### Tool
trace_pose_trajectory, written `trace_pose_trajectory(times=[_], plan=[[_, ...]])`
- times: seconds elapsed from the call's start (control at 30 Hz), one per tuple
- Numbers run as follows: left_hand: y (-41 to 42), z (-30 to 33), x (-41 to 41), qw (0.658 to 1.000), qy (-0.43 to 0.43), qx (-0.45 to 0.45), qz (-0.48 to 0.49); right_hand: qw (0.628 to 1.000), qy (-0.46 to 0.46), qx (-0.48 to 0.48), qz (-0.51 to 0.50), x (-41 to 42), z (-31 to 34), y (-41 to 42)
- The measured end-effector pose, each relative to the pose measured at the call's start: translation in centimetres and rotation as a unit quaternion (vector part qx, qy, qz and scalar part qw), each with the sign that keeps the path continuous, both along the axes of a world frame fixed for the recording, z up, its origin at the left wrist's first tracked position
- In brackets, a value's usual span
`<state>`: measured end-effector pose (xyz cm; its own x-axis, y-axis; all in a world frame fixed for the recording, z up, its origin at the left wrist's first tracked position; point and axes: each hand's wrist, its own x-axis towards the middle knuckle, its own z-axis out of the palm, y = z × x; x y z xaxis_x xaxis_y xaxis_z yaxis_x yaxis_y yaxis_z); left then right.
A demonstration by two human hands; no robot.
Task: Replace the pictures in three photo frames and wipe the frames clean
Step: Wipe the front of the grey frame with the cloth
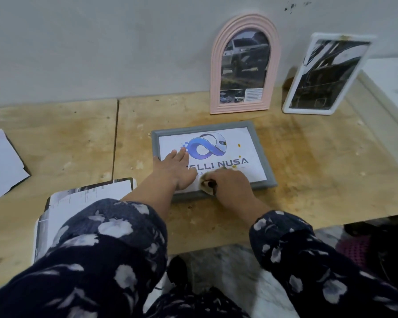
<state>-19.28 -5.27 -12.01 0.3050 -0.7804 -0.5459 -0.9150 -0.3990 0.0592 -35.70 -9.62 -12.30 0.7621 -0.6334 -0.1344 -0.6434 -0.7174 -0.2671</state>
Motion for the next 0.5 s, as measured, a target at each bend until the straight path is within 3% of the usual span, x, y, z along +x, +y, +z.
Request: trace_pose_trajectory(times=[0.07, 0.17, 0.27, 0.4, 0.5], plan=[[0.0, 0.0, 0.1, 1.0, 0.007, 0.0, 0.003, 0.999, 0.044, -0.002, 0.003, 0.1, 0.5, -0.5], [-0.2, 0.3, 0.1, 1.0, 0.015, -0.007, 0.015, 0.993, 0.09, 0.069, -0.027, 0.7, 2.4, -2.7], [-1.0, 0.7, -0.3, 0.999, -0.012, -0.042, 0.033, 0.982, 0.058, 0.146, -0.108, 1.7, 4.5, -6.6], [-2.5, 0.0, -1.5, 0.992, 0.041, -0.111, 0.039, 0.983, 0.002, 0.078, -0.165, 3.7, 4.6, -10.4], [-3.6, -0.2, -2.4, 0.996, 0.059, -0.071, 0.004, 0.991, 0.015, 0.051, -0.125, 6.0, 2.4, -11.1]])
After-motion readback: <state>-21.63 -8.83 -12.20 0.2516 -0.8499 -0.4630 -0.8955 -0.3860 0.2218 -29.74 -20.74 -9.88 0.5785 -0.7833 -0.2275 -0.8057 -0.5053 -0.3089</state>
